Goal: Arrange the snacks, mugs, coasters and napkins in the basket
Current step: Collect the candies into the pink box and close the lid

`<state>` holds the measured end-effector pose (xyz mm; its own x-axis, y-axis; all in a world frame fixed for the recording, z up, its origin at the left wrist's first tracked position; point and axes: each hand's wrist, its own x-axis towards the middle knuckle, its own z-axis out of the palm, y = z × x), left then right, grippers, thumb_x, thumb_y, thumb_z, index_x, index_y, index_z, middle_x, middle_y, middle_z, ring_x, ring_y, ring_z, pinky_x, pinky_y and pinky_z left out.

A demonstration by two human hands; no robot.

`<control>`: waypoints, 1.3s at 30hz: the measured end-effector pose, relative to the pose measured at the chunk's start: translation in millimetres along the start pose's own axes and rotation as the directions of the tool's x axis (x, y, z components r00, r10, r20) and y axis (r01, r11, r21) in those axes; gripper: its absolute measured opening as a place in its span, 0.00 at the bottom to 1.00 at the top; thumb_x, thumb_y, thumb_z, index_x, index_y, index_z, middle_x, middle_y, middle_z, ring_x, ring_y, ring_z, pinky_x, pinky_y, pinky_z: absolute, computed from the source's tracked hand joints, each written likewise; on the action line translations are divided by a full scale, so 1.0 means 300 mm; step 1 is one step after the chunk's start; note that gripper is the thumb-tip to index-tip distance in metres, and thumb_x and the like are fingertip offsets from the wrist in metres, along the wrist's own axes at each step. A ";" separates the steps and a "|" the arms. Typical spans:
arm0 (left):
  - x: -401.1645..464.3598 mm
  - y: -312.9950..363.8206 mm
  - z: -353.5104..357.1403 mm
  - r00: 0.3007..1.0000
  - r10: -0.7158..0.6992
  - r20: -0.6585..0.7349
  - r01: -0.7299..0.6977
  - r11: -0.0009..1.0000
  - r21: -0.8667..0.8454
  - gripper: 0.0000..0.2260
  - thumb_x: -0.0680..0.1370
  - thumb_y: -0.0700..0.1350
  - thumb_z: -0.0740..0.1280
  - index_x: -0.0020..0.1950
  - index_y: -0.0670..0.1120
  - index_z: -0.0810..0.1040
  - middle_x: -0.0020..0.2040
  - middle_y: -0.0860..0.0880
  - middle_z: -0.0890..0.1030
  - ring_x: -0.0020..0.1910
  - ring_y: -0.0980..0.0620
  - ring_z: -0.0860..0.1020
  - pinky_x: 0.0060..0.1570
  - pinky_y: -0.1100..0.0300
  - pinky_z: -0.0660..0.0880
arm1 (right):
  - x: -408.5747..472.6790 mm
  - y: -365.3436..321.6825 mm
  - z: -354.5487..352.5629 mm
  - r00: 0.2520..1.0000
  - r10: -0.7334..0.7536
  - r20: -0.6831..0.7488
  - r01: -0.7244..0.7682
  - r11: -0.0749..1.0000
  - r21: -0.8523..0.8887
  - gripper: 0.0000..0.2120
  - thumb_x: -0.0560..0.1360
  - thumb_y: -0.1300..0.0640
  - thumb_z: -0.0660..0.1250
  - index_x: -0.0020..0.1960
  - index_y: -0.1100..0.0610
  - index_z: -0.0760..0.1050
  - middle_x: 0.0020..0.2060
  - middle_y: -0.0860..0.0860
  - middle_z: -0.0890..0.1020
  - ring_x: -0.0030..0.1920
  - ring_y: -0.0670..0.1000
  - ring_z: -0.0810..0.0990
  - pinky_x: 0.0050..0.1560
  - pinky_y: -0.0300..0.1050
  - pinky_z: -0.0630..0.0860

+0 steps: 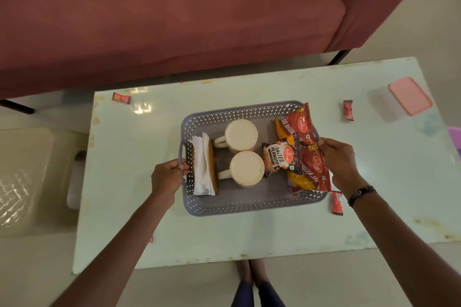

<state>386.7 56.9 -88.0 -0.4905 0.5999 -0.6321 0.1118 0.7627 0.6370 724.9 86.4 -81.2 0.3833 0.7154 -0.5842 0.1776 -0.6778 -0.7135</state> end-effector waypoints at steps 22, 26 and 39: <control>0.078 0.012 0.045 1.000 -0.001 0.017 0.000 0.998 0.057 0.12 0.77 0.35 0.61 0.57 0.39 0.79 0.46 0.44 0.81 0.46 0.47 0.80 0.59 0.48 0.76 | 0.084 0.012 0.026 0.998 0.053 0.018 -0.053 0.999 -0.008 0.13 0.80 0.51 0.59 0.54 0.56 0.79 0.46 0.53 0.84 0.46 0.54 0.83 0.48 0.47 0.78; 0.066 0.005 0.039 1.000 0.009 0.021 -0.011 0.997 0.074 0.12 0.77 0.35 0.60 0.57 0.39 0.80 0.45 0.44 0.81 0.46 0.46 0.80 0.59 0.46 0.75 | 0.081 0.022 0.030 0.999 0.045 0.012 -0.044 0.999 -0.026 0.13 0.80 0.52 0.58 0.55 0.55 0.79 0.47 0.54 0.84 0.47 0.56 0.83 0.51 0.52 0.79; 0.056 -0.008 0.023 0.999 0.020 0.029 -0.022 0.996 0.090 0.11 0.78 0.35 0.60 0.57 0.39 0.79 0.47 0.42 0.82 0.46 0.46 0.80 0.59 0.46 0.76 | 0.083 0.055 0.038 1.000 0.003 -0.029 -0.005 0.998 -0.060 0.14 0.79 0.51 0.58 0.56 0.55 0.79 0.48 0.54 0.85 0.46 0.56 0.84 0.54 0.58 0.79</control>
<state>384.3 66.9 -103.1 -0.4629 0.6215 -0.6321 0.2001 0.7679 0.6085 727.0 94.9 -111.8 0.4101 0.7079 -0.5751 0.2301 -0.6905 -0.6858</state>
